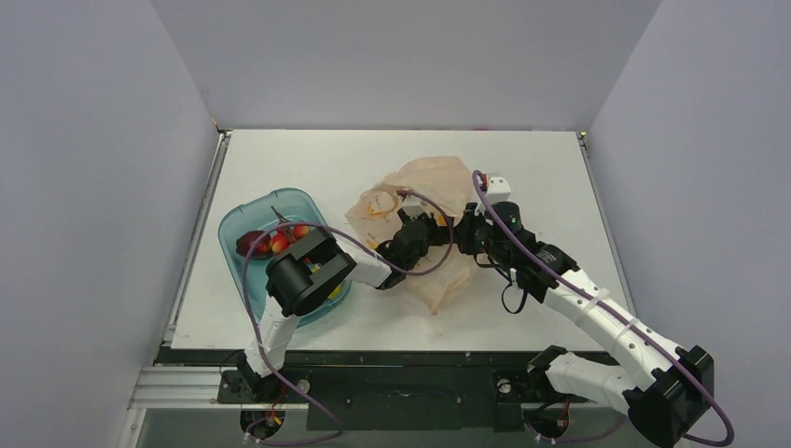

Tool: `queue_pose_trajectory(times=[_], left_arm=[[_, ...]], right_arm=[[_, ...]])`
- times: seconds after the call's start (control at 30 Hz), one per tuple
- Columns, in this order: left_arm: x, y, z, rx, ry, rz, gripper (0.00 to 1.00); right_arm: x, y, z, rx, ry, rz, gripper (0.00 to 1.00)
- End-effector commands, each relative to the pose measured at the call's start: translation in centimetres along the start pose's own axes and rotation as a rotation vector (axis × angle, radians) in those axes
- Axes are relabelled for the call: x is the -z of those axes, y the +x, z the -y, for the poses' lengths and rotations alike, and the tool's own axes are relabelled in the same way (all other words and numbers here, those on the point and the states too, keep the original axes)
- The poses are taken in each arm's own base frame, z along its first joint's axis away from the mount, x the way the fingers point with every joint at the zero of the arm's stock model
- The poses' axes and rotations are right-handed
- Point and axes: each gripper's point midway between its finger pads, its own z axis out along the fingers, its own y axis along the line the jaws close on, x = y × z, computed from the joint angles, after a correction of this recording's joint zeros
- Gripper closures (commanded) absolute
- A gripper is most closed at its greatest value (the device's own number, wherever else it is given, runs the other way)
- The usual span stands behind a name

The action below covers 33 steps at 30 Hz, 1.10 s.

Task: Take the fake fruits out of the plastic bag

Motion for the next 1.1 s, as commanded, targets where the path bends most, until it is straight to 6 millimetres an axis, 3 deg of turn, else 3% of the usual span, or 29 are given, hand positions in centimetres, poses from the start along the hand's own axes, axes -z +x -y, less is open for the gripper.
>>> queue_pose_trajectory(times=[0.0, 0.17, 0.27, 0.5, 0.7, 0.87, 0.93, 1.03, 1.07], left_arm=[[-1.9, 1.3, 0.2, -0.016, -0.029, -0.015, 0.03], [-2.8, 4.3, 1.8, -0.087, -0.022, -0.084, 0.03], [-2.7, 6.7, 0.4, -0.109, -0.084, -0.143, 0.03], [-3.2, 9.5, -1.2, -0.137, -0.139, -0.218, 0.07], [-3.1, 10.8, -1.5, -0.145, -0.097, -0.283, 0.19], [-2.2, 8.4, -1.0, -0.173, -0.075, -0.266, 0.31], [-1.5, 5.3, 0.9, -0.194, -0.039, -0.228, 0.34], [-0.2, 3.1, 2.0, -0.196, -0.009, -0.209, 0.37], [0.2, 1.5, 3.2, -0.184, 0.011, -0.185, 0.37]], right_arm=[[0.9, -2.1, -2.0, 0.002, -0.079, 0.044, 1.0], [0.9, -1.6, -1.9, 0.004, -0.084, 0.03, 1.0], [1.2, -1.4, -1.7, 0.003, -0.081, 0.032, 1.0], [2.5, -0.9, -0.3, 0.013, -0.049, 0.06, 1.0], [3.2, -1.0, 1.3, 0.023, 0.001, 0.084, 1.0], [3.9, -0.2, 3.2, 0.041, 0.067, 0.096, 1.0], [4.2, 0.2, 4.5, 0.034, 0.122, 0.114, 1.0], [4.4, 1.4, 6.4, 0.007, 0.197, 0.134, 1.0], [4.4, 1.4, 7.1, -0.007, 0.23, 0.15, 1.0]])
